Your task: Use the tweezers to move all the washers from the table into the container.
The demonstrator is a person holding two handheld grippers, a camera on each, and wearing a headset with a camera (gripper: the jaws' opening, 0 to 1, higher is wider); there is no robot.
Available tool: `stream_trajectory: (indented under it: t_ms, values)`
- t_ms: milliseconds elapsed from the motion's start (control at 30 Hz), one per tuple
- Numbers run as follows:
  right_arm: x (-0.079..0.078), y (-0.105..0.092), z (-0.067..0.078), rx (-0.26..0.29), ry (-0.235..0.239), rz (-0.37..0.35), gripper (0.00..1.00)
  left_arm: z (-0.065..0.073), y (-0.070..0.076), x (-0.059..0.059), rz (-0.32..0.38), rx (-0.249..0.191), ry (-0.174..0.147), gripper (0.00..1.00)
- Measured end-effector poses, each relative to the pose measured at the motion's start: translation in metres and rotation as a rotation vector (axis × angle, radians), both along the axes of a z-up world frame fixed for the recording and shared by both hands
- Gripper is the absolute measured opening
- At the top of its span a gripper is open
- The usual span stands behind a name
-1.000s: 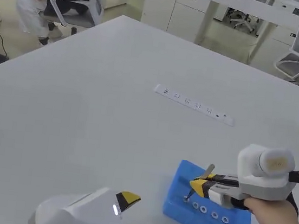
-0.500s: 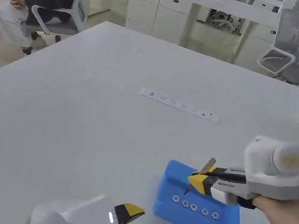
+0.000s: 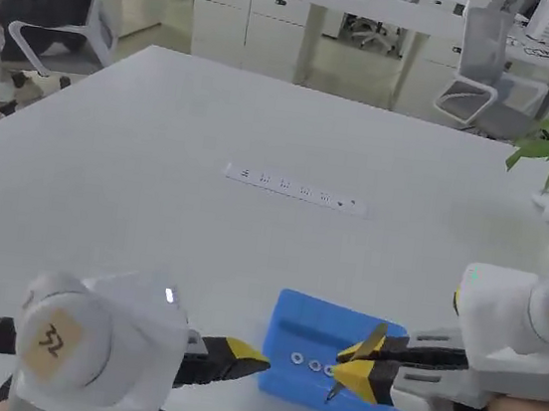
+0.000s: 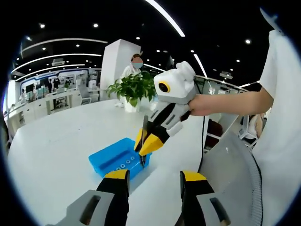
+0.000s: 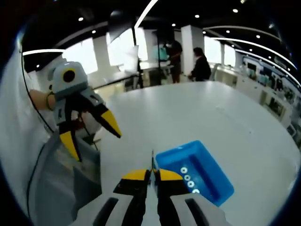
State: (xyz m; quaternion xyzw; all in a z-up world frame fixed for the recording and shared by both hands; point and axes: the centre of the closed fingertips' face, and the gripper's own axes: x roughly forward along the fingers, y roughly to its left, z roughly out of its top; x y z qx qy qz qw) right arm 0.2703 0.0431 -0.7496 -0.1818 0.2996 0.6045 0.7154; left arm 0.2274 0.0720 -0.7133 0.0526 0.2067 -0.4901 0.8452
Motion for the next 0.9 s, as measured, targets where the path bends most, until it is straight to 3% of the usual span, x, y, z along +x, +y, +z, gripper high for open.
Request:
stream_trajectory:
  t_ms: [67, 167, 300, 367, 633, 767, 900]
  values:
    - [-0.015, -0.005, -0.009, -0.050, 0.013, 0.069, 0.04, 0.003, -0.005, -0.002, -0.033, -0.003, 0.009, 0.31]
    - [-0.034, -0.005, -0.016, -0.072, 0.055, 0.125, 0.04, 0.006, -0.017, -0.004, -0.090, -0.009, 0.017, 0.24]
    - [-0.046, -0.012, -0.030, -0.176, -0.002, 0.212, 0.04, 0.003, -0.033, -0.010, -0.166, -0.025, 0.065, 0.16]
    - [-0.052, -0.015, -0.037, -0.222, -0.026, 0.251, 0.04, 0.000, -0.039, -0.011, -0.192, -0.016, 0.073, 0.13]
    - [-0.066, -0.018, -0.047, -0.308, -0.083, 0.354, 0.04, -0.016, -0.056, -0.015, -0.282, 0.086, 0.040, 0.10]
    - [-0.067, -0.019, -0.049, -0.318, -0.091, 0.364, 0.04, -0.021, -0.060, -0.019, -0.322, 0.113, 0.036, 0.06]
    - [-0.067, -0.019, -0.051, -0.314, -0.085, 0.362, 0.04, -0.026, -0.062, -0.020, -0.356, 0.156, 0.004, 0.02]
